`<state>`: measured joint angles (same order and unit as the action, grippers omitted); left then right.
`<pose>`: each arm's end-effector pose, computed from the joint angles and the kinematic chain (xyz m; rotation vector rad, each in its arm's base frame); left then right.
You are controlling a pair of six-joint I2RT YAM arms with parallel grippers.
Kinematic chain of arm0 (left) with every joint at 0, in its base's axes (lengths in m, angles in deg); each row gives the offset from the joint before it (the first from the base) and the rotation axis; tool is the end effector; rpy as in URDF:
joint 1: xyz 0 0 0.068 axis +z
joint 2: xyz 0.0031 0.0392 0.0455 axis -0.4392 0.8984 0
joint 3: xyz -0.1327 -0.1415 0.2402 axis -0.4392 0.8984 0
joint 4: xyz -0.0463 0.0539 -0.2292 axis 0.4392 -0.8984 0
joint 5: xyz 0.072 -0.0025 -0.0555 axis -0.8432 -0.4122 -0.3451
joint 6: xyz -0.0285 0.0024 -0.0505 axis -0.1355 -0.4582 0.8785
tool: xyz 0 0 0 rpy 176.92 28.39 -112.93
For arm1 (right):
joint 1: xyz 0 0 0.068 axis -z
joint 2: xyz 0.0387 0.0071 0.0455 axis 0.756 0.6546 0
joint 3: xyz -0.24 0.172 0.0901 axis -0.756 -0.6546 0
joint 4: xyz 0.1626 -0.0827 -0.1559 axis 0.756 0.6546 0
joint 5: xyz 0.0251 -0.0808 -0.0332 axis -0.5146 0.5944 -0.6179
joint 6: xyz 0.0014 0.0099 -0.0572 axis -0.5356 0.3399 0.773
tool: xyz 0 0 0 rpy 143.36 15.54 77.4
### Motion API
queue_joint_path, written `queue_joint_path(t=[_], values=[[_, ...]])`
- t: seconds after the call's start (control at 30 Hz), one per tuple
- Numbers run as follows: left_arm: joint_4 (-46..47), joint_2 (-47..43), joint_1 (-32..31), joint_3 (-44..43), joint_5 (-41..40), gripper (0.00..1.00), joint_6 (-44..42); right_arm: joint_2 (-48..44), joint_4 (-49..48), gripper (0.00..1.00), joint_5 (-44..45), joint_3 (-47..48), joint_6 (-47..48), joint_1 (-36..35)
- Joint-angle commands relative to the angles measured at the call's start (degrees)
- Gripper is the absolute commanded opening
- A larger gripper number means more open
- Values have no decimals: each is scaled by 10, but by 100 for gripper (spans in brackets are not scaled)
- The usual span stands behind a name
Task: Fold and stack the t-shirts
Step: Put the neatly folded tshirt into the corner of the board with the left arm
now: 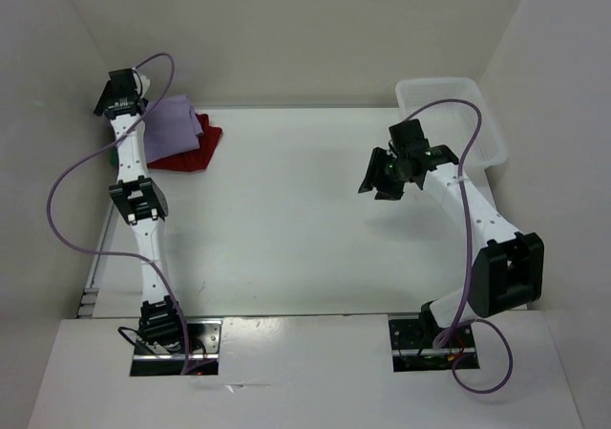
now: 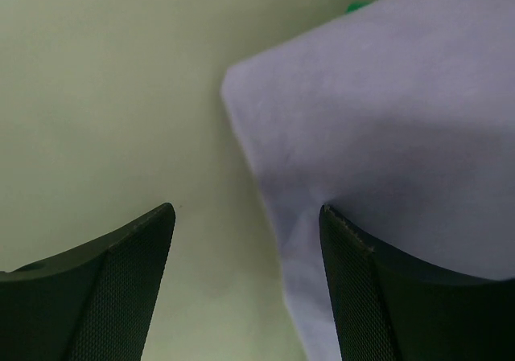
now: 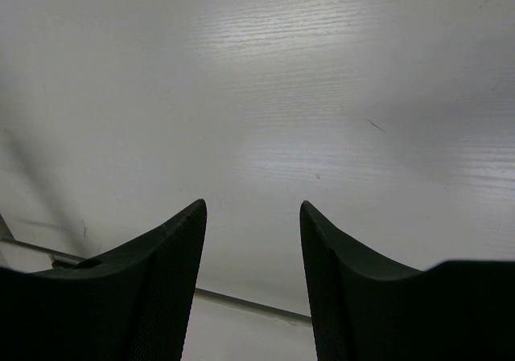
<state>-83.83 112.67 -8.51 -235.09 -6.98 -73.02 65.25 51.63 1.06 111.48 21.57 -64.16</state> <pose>0.5754 0.2020 0.2386 0.0319 2.2279 1.0358 0.2621 0.0774 0.3294 0.2879 2.6172 0.4994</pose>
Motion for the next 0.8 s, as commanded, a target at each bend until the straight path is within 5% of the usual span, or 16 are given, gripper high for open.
queue_joint_path(t=[0.0,0.27,0.33,0.4,0.53,0.63,0.77], values=[[35,-7,13,-10,-35,79,-21,14,9,56,-5,30,-2,-16],[-14,-48,19,-10,-15,79,2,33,9,61,13,46,-2,-54],[-51,-79,19,-10,49,82,36,22,15,66,19,46,-2,-54],[-117,-147,19,-10,183,87,70,6,15,98,35,46,-2,-54],[-237,-281,19,-10,444,100,81,-33,54,100,82,46,3,-54],[-307,-387,19,4,506,100,106,-57,90,100,95,39,9,-54],[-307,-533,40,231,550,100,74,-112,115,100,102,17,9,-60]])
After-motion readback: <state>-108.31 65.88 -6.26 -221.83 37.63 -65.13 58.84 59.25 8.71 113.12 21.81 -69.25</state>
